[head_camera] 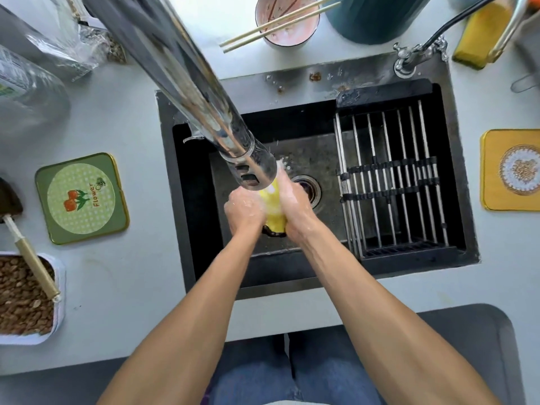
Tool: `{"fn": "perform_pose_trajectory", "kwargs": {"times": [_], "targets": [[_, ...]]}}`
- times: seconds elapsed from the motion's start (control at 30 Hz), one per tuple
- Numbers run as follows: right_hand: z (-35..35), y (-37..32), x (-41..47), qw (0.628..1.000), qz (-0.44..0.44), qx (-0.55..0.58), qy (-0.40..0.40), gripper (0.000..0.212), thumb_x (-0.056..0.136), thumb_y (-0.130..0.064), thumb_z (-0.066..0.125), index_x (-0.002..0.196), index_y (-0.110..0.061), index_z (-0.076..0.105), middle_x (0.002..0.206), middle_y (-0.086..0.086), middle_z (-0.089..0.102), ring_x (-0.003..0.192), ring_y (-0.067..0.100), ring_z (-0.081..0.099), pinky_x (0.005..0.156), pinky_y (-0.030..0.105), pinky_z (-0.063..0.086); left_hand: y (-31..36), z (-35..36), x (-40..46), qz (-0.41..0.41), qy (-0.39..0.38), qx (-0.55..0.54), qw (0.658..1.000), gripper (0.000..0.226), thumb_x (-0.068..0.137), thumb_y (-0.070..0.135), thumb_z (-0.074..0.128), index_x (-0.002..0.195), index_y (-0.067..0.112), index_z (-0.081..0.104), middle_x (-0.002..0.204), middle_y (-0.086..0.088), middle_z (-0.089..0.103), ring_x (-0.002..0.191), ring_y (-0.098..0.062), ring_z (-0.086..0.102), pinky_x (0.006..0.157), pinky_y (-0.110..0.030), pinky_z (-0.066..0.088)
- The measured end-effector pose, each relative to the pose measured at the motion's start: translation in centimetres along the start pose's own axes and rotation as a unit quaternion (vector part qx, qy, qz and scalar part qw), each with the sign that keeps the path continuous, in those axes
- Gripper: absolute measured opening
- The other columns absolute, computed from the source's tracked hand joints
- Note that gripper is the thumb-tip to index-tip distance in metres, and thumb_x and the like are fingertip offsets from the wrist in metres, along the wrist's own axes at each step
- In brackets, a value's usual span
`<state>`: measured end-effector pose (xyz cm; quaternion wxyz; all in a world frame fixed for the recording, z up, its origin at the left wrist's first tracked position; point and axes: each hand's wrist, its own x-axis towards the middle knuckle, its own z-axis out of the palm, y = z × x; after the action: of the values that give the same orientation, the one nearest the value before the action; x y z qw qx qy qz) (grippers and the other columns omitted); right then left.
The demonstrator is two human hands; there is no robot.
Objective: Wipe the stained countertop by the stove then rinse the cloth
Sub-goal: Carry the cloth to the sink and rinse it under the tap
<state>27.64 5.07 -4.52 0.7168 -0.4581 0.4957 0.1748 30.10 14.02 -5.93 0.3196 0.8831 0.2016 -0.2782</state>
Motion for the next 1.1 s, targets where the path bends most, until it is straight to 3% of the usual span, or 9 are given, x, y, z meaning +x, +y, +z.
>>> {"fn": "perform_pose_trajectory", "kwargs": {"times": [0.17,0.27,0.37,0.53,0.73,0.8,0.9,1.0,1.1], "targets": [[-0.9,-0.8,0.3,0.998,0.029,0.023,0.045,0.04,0.107,-0.053,0.049,0.088,-0.021,0.064,0.078,-0.004,0.068,0.069,0.014,0.067,0.063,0.027,0.051,1.1,1.5,-4.7,0.068,-0.009,-0.109,0.992,0.048,0.09,0.074,0.039,0.081,0.038,0.07,0.074,0.011,0.067,0.072,-0.008,0.062,0.063,-0.022,0.042],[-0.1,-0.3,-0.4,0.999,0.036,0.029,0.015,0.046,0.107,-0.05,0.049,0.1,-0.011,0.071,0.086,0.003,0.074,0.075,0.017,0.072,0.068,0.03,0.059,1.1,0.6,-2.3,0.06,-0.024,-0.052,0.997,0.052,0.082,0.058,0.046,0.1,0.018,0.074,0.095,-0.012,0.075,0.09,-0.031,0.071,0.071,-0.032,0.05],[-0.1,-0.2,-1.2,1.0,0.008,0.016,-0.021,0.06,0.104,-0.059,0.053,0.115,-0.005,0.077,0.104,0.01,0.081,0.097,0.028,0.078,0.089,0.041,0.062,0.3,-0.2,0.3,0.03,-0.033,0.056,0.997,0.046,0.098,0.048,0.046,0.114,0.012,0.07,0.105,-0.013,0.072,0.096,-0.034,0.065,0.07,-0.034,0.043],[-3.1,-1.3,-1.0,0.997,-0.058,0.049,0.022,0.069,0.103,-0.058,0.055,0.125,0.006,0.068,0.121,0.026,0.074,0.113,0.041,0.072,0.096,0.055,0.061,-0.4,-0.5,0.8,-0.084,-0.026,-0.203,0.975,0.039,0.103,0.043,0.058,0.095,0.006,0.067,0.086,-0.004,0.065,0.081,-0.025,0.057,0.066,-0.035,0.044],[-5.1,-0.9,-0.3,0.992,-0.091,-0.07,0.055,0.036,0.106,-0.044,0.059,0.112,-0.011,0.07,0.12,0.017,0.075,0.115,0.034,0.072,0.1,0.058,0.058,0.4,-2.4,-1.0,-0.052,-0.112,-0.375,0.919,0.028,0.098,0.035,0.073,0.104,0.008,0.075,0.092,-0.007,0.082,0.081,-0.023,0.077,0.061,-0.036,0.062],[-5.2,-0.4,-0.1,0.986,-0.107,-0.118,0.048,0.028,0.106,-0.033,0.06,0.125,-0.014,0.067,0.12,0.005,0.074,0.114,0.023,0.071,0.102,0.051,0.058,0.9,-2.6,-2.0,-0.002,-0.11,-0.352,0.929,0.032,0.093,0.036,0.076,0.111,0.009,0.075,0.102,-0.012,0.081,0.085,-0.026,0.078,0.063,-0.042,0.062],[-4.9,0.6,-0.7,0.974,-0.151,-0.166,0.034,0.028,0.109,-0.039,0.051,0.124,-0.022,0.068,0.112,-0.011,0.071,0.121,0.019,0.067,0.099,0.034,0.055,1.5,-2.1,-4.0,0.066,-0.092,-0.268,0.957,0.013,0.089,0.037,0.08,0.094,0.025,0.078,0.083,0.001,0.079,0.072,-0.016,0.075,0.064,-0.043,0.062],[-4.3,1.2,-1.3,0.992,-0.056,0.042,-0.104,0.056,0.105,-0.065,0.042,0.11,-0.022,0.078,0.115,0.002,0.078,0.116,0.022,0.072,0.102,0.037,0.057,2.0,-1.0,-6.3,0.216,-0.074,-0.08,0.97,0.016,0.097,0.032,0.069,0.111,0.031,0.076,0.1,0.007,0.078,0.093,-0.011,0.072,0.09,-0.037,0.059],[-4.8,1.4,-1.0,0.987,-0.02,0.113,-0.113,0.056,0.093,-0.071,0.061,0.091,-0.017,0.076,0.095,0.007,0.073,0.093,0.025,0.071,0.094,0.041,0.055,1.3,-0.5,-8.5,0.302,-0.11,-0.022,0.947,0.028,0.097,0.021,0.059,0.121,0.03,0.068,0.099,0.017,0.072,0.093,0.0,0.065,0.089,-0.02,0.054]]}}
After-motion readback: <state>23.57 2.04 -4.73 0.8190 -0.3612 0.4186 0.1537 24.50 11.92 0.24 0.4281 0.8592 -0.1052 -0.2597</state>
